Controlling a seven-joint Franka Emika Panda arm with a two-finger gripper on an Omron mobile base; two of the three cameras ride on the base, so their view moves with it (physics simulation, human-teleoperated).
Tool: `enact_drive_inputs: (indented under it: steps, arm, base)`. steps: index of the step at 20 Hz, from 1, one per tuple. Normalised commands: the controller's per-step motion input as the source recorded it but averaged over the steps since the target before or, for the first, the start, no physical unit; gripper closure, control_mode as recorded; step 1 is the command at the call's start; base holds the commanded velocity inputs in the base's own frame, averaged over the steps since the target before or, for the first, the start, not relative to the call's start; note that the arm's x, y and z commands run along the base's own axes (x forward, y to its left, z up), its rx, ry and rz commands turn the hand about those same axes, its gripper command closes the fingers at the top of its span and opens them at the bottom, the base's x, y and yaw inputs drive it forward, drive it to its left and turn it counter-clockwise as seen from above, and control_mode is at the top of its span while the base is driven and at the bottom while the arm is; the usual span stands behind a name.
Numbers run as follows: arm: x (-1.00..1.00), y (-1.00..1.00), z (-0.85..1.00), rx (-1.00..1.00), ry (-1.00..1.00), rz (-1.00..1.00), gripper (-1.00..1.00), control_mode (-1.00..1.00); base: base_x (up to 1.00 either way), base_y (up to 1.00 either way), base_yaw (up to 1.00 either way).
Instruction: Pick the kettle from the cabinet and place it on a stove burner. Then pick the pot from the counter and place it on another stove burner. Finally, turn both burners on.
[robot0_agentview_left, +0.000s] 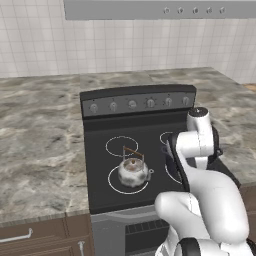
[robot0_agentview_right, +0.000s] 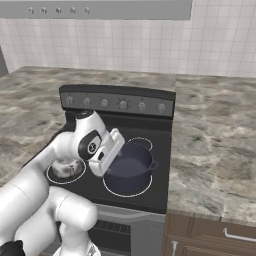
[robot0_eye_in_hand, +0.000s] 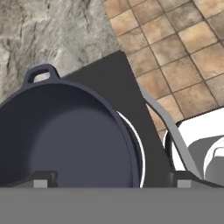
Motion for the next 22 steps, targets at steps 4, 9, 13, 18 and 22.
enact_drive_inputs:
  steps: [4,9,13,18,22]
  arm:
    - [-0.05,0.20,0.32,-0.12,0.00,0.00,-1.00,-1.00]
    - [-0.01,0.27,0.32,-0.13,0.00,0.02,-1.00,-1.00]
    - [0.00,0.21,0.29,-0.12,0.00,0.04,-1.00,-1.00]
    - [0.00,0.21,0.29,-0.13,-0.03,0.08,-1.00,-1.00]
    - [0.00,0.12,0.23,-0.13,-0.05,0.14,-1.00,-1.00]
  base:
    - [0.00,0.00,0.00]
    - [0.00,0.00,0.00]
    - [0.00,0.00,0.00]
    - [0.00,0.00,0.00]
    - [0.00,0.00,0.00]
